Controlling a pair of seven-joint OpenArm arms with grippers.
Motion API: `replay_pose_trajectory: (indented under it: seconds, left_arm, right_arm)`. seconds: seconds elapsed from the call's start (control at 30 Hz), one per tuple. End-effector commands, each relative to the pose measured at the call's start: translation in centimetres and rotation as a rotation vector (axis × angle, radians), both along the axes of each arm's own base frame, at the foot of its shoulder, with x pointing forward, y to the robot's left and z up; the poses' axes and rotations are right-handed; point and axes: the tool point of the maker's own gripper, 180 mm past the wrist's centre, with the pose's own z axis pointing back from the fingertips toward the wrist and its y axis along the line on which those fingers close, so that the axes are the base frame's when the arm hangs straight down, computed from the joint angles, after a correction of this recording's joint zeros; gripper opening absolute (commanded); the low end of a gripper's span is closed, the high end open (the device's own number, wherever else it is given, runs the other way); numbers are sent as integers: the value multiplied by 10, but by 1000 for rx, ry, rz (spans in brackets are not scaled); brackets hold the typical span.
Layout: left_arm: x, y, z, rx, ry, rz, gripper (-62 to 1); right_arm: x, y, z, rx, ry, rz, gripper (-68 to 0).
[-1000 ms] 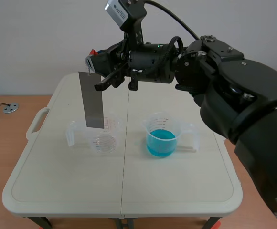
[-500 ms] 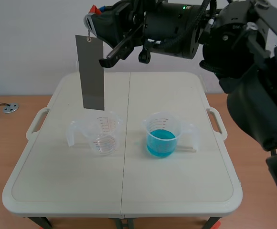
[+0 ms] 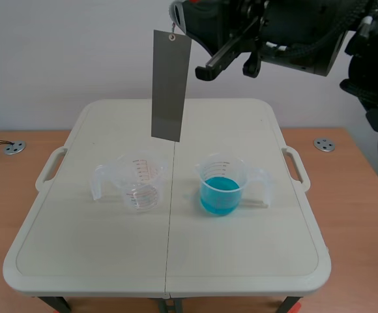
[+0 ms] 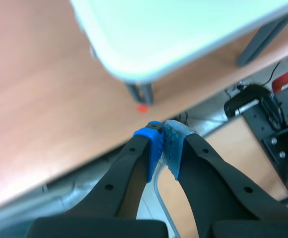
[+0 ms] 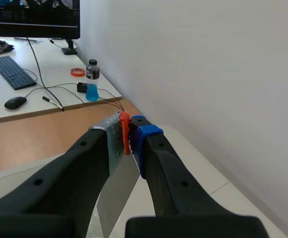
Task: Hold the metal plate by the orange handle, dip it into the blue solution, take it out and point at it, then put the plate back in the beaker on the left.
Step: 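Move the plate over the blue solution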
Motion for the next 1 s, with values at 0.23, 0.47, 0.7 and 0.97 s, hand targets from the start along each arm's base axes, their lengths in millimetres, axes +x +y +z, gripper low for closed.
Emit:
replay_pose_trajectory:
  seconds: [0.23,0.47,0.7,0.97]
  left_arm:
    - [61,-32,37,-134,-137,-175,-594]
    - [93,-58,73,-229,-223,-332,-594]
    - [111,-88,82,-279,-259,-425,-594]
    - [129,-146,74,-321,-248,-534,-594]
  right_arm:
    - [2,-41,13,17,-12,-42,-662]
    - [2,-68,14,29,9,-73,-662]
    - [1,-82,10,19,25,-100,-662]
    - [1,-83,9,15,27,-100,-662]
